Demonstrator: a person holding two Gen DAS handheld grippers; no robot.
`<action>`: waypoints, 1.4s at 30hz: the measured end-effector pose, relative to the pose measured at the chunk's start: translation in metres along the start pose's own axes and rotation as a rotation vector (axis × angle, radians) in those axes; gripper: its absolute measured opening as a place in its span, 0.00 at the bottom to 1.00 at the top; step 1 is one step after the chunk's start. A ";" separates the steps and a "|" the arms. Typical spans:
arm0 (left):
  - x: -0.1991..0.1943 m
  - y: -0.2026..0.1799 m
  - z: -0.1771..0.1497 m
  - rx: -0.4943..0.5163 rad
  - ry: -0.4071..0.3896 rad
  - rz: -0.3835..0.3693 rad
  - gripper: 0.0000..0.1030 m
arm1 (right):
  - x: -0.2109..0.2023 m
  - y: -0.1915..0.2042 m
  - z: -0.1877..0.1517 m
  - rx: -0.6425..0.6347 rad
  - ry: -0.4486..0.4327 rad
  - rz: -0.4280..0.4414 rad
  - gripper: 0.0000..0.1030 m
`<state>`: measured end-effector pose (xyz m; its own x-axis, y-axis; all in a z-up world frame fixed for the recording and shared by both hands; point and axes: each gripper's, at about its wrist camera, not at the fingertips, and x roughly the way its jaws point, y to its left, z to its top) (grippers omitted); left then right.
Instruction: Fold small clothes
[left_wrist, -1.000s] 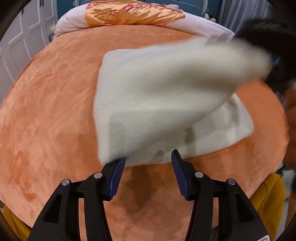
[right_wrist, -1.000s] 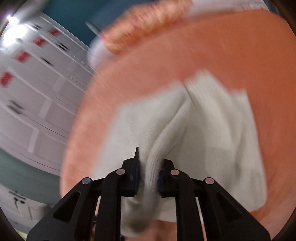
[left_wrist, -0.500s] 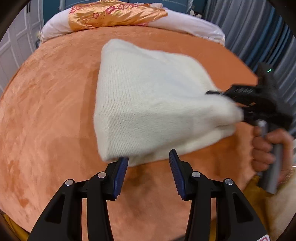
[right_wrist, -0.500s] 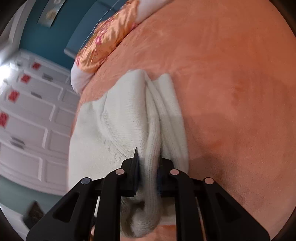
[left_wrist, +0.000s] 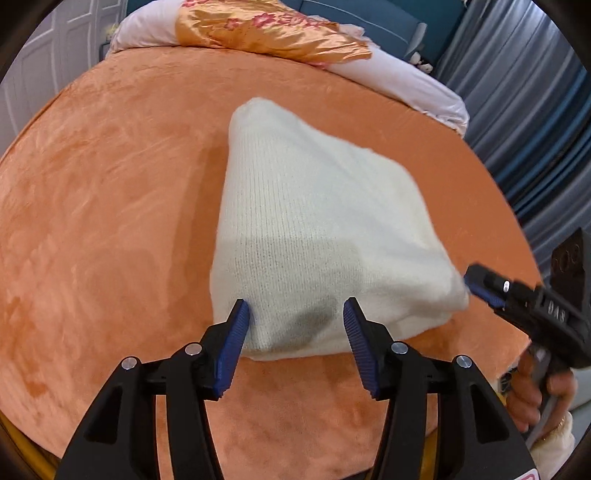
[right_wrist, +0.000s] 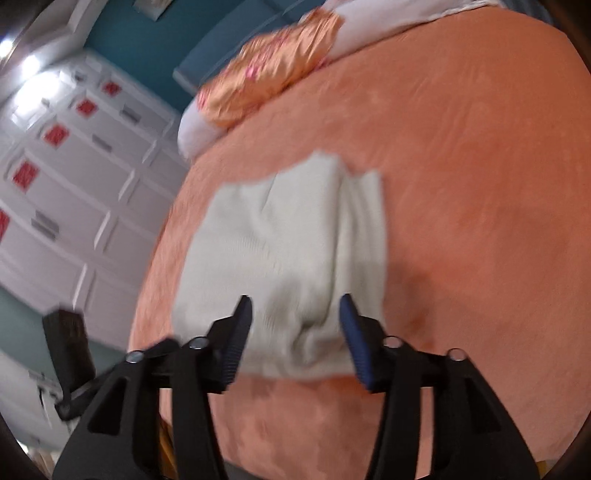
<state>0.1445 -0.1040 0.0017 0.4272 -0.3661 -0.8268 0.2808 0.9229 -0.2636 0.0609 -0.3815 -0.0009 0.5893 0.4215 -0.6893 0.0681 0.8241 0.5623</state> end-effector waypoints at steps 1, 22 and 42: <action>0.000 -0.003 -0.002 0.018 -0.006 0.017 0.49 | 0.007 0.003 -0.002 -0.031 0.020 -0.023 0.51; 0.016 -0.022 -0.015 0.179 0.012 0.157 0.53 | -0.018 -0.002 0.010 -0.040 -0.020 -0.045 0.40; -0.003 -0.018 -0.010 0.107 -0.017 0.087 0.54 | 0.017 0.034 0.036 -0.059 -0.040 0.064 0.17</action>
<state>0.1297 -0.1185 0.0046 0.4684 -0.2880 -0.8353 0.3318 0.9335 -0.1359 0.1021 -0.3595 0.0229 0.6225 0.4600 -0.6332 -0.0179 0.8172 0.5761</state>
